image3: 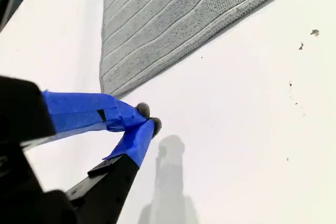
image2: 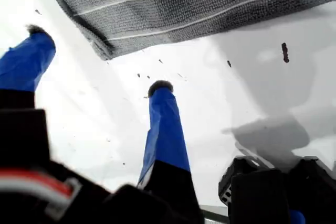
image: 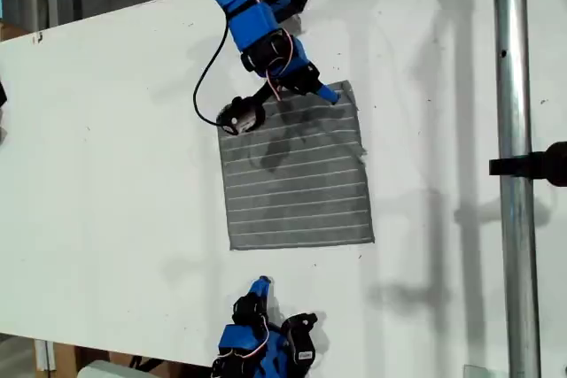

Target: Grasp corners of a towel and fold twice.

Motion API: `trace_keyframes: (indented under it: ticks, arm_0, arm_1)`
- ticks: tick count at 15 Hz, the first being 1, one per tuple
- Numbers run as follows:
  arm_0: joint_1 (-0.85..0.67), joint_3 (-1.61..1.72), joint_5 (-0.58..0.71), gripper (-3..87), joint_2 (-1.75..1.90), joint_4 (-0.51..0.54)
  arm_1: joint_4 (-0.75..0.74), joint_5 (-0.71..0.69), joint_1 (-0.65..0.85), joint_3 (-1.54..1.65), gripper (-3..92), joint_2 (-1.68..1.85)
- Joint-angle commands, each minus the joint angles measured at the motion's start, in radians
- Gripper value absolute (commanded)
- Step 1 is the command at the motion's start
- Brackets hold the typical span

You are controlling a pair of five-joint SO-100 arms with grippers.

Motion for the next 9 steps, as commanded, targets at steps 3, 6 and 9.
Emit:
trace_keyframes:
  ticks: [3, 6, 9]
  arm_0:
    - [0.008, 0.003, -0.003, -2.8, 0.0, -0.002]
    - [0.009, 0.003, -0.002, -2.8, 0.0, -0.002]
    - [0.006, 0.003, -0.002, -2.8, 0.0, -0.002]
  arm_1:
    - [-0.057, -0.002, -0.072, -0.101, 37.3, -0.061]
    - [-0.107, -0.005, -0.097, -0.163, 36.9, -0.241]
    - [-0.114, -0.006, -0.08, -0.181, 36.3, -0.348]
